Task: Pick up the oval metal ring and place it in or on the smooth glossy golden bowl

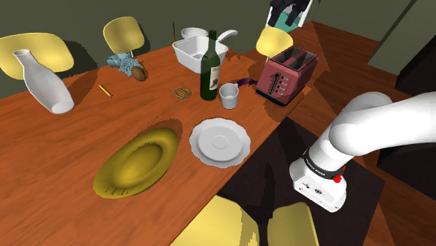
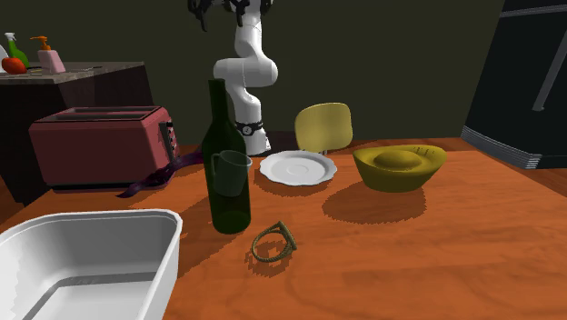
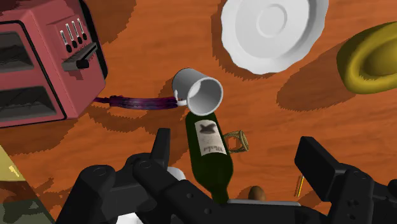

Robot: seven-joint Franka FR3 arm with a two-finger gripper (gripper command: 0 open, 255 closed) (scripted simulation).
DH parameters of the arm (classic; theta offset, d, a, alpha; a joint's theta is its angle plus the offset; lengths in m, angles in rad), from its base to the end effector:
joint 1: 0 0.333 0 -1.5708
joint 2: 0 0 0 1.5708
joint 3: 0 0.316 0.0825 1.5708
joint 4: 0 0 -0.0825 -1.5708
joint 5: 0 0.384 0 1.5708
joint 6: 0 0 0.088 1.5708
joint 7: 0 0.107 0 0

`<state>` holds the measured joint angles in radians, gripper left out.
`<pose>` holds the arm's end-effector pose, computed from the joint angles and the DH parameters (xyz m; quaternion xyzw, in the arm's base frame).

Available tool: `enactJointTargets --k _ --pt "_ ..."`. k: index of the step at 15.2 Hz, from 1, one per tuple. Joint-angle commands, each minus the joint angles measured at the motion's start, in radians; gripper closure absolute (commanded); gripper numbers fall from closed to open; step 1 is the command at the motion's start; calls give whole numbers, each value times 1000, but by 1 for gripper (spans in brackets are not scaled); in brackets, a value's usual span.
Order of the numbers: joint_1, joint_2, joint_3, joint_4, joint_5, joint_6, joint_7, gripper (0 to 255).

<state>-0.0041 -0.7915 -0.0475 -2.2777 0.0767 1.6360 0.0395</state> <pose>0.3116 -0.0142 0.6360 -0.9949 0.0392 -0.0744 0.0552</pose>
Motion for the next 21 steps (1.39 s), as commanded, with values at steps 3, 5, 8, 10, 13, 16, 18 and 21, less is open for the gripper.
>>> enactJointTargets --k 3,5,8,10,13,16,18,21 --pt "4 53 15 -10 5 54 13 0" --pt "7 110 29 -16 9 107 25 0" --pt "12 201 50 -14 13 183 44 0" --pt "15 266 63 -7 14 232 57 0" --pt "18 369 81 14 13 299 77 0" --pt "22 476 98 46 8 360 99 0" --pt "23 549 108 74 2 396 114 0" --pt "27 662 121 124 -9 443 138 0"
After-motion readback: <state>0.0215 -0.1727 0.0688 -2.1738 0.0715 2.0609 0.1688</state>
